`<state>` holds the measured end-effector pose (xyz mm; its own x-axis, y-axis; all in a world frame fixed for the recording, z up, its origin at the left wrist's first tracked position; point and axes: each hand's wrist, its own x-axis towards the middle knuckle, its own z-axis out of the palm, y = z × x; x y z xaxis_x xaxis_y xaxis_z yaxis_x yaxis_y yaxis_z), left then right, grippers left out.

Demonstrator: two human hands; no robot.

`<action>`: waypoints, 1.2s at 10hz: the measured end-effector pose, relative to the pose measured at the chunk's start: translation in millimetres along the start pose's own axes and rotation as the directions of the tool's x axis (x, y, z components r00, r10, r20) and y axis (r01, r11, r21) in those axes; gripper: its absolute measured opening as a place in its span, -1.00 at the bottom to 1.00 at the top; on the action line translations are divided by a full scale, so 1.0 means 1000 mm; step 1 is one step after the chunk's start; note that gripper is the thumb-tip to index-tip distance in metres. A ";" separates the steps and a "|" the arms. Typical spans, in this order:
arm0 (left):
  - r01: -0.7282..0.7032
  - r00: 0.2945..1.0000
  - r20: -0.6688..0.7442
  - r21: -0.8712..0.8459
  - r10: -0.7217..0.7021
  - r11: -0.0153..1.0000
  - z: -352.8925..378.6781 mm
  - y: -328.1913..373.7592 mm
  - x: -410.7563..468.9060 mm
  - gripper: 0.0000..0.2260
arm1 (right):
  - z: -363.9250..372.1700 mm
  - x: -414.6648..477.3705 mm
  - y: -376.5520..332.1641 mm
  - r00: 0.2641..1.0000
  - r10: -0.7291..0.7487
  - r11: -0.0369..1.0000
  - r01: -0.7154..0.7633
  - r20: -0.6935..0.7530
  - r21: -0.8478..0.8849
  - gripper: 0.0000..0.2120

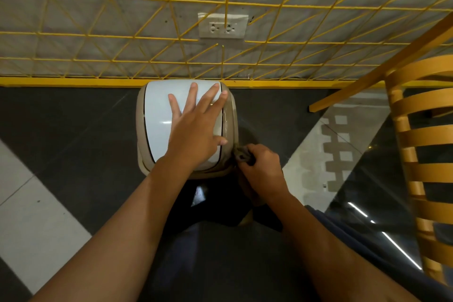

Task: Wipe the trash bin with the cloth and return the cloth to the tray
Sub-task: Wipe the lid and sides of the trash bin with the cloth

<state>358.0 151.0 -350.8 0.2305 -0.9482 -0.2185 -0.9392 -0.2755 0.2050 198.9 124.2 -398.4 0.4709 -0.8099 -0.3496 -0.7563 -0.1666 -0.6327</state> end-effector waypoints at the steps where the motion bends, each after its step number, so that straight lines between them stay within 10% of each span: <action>1: 0.001 1.000 0.002 -0.017 -0.001 1.000 0.000 0.001 -0.001 -0.20 | 0.004 0.003 -0.002 0.994 0.016 0.999 -0.011 -0.106 0.043 -0.86; 3: 0.004 1.000 0.004 -0.004 -0.004 1.000 0.000 0.001 -0.001 -0.20 | 0.026 -0.018 -0.005 0.956 -0.062 0.995 0.083 -0.288 0.059 -0.80; 12: 0.010 1.000 -0.005 -0.033 -0.010 0.999 0.002 0.001 0.000 -0.21 | 0.057 -0.048 -0.008 0.920 -0.374 0.914 0.345 -0.117 -0.215 -0.63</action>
<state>356.6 150.9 -352.1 0.2412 -0.9462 -0.2158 -0.9278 -0.2901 0.2346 208.5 196.2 -415.4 0.6632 -0.7485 -0.0038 -0.6263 -0.5522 -0.5503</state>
